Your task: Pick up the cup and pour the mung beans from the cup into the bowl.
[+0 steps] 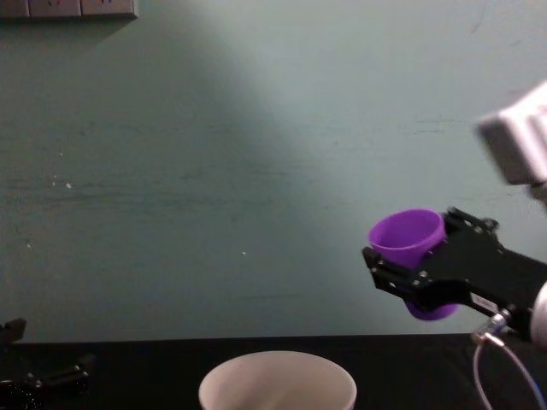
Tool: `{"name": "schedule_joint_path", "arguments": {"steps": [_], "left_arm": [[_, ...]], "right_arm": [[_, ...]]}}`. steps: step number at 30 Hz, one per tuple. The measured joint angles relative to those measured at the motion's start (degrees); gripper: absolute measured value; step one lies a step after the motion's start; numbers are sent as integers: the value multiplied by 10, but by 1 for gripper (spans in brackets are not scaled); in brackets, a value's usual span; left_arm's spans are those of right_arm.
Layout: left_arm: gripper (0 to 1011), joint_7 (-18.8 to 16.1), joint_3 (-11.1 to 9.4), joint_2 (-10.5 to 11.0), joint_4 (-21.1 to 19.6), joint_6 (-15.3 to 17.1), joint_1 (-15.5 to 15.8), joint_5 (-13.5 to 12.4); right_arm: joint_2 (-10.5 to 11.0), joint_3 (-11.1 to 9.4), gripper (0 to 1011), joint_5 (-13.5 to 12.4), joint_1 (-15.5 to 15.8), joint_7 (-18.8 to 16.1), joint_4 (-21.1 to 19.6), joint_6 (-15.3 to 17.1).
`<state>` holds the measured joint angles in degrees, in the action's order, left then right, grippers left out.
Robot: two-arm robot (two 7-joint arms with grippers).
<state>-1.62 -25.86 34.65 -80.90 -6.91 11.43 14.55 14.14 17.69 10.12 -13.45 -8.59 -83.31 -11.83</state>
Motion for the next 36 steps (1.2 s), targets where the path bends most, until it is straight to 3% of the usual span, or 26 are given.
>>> {"name": "schedule_joint_path", "arguments": {"steps": [3,4,6,7,13,20,27,32,36], "left_arm": [[1000,0,0,0,0,0,0,0],[1000,0,0,0,0,0,0,0],[1000,0,0,0,0,0,0,0],[1000,0,0,0,0,0,0,0],[1000,0,0,0,0,0,0,0],[1000,0,0,0,0,0,0,0],[1000,0,0,0,0,0,0,0],[1000,0,0,0,0,0,0,0],[1000,0,0,0,0,0,0,0]], "right_arm": [[-11,-21,754,-66,4,-31,19,-21],[-18,-32,754,-105,5,-52,32,-31],[-22,-39,754,-135,5,-69,42,-36],[-27,-46,754,-168,5,-87,54,-39],[-39,-62,754,-252,-1,-130,92,-30],[-32,-60,754,-296,-15,-158,121,12],[-21,-44,754,-316,-37,-185,155,43],[-19,-35,754,-324,-50,-199,186,37],[-16,-25,754,-322,-60,-206,213,8]]}}
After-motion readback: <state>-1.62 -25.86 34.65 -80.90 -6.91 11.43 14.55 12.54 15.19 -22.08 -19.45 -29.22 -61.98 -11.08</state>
